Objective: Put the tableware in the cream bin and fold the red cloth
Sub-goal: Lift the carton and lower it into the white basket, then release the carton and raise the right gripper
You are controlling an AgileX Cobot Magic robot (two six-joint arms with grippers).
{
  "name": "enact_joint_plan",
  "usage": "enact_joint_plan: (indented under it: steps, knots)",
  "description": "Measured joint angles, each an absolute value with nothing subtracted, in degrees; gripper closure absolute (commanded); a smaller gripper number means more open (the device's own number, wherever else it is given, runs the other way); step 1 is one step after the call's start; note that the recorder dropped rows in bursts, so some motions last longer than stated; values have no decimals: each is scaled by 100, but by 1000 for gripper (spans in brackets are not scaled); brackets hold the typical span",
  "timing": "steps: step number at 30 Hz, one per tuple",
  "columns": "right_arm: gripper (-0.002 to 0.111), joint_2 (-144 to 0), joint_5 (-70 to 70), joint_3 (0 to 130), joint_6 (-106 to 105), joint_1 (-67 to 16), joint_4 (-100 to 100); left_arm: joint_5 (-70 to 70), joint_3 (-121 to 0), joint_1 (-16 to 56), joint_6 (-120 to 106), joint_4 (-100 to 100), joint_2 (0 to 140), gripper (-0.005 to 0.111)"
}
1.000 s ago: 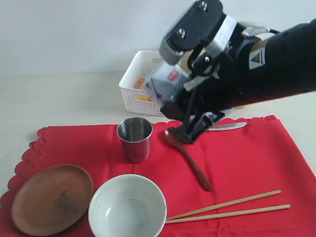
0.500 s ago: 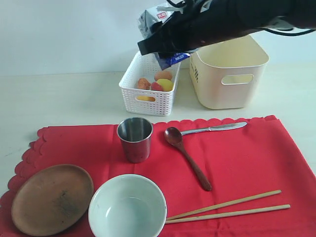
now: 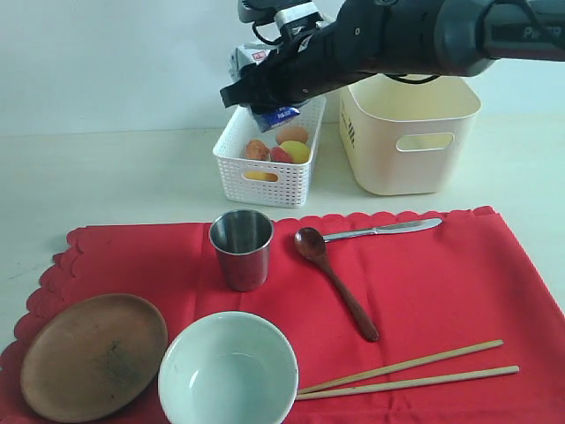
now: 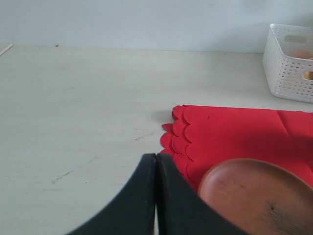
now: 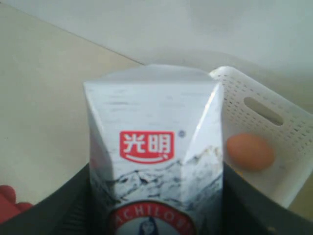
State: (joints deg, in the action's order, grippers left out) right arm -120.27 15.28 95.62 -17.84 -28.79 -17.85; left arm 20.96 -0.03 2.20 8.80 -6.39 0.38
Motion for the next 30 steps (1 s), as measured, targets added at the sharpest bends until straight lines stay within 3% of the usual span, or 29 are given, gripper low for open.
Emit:
enact_joint_plan:
  steps: [11, 14, 18, 23, 30]
  knots:
    - [108, -13277, 1431, 10554, -1784, -2686, -2242, 2096, -3, 220, 880, -639, 38, 107]
    - [96, -13513, 1357, 10714, -1784, -2648, -2242, 2096, -3, 220, 880, -639, 38, 107]
    - [66, -13604, 1342, 10736, -1784, -2645, -2184, 2096, -3, 220, 880, -639, 38, 107]
    - [39, -13604, 1326, 10749, -1795, -2624, -2111, 2096, -3, 220, 880, -639, 38, 107]
    - [33, -13418, 1368, 10790, -1795, -2624, -2111, 2096, -3, 220, 880, -639, 38, 107]
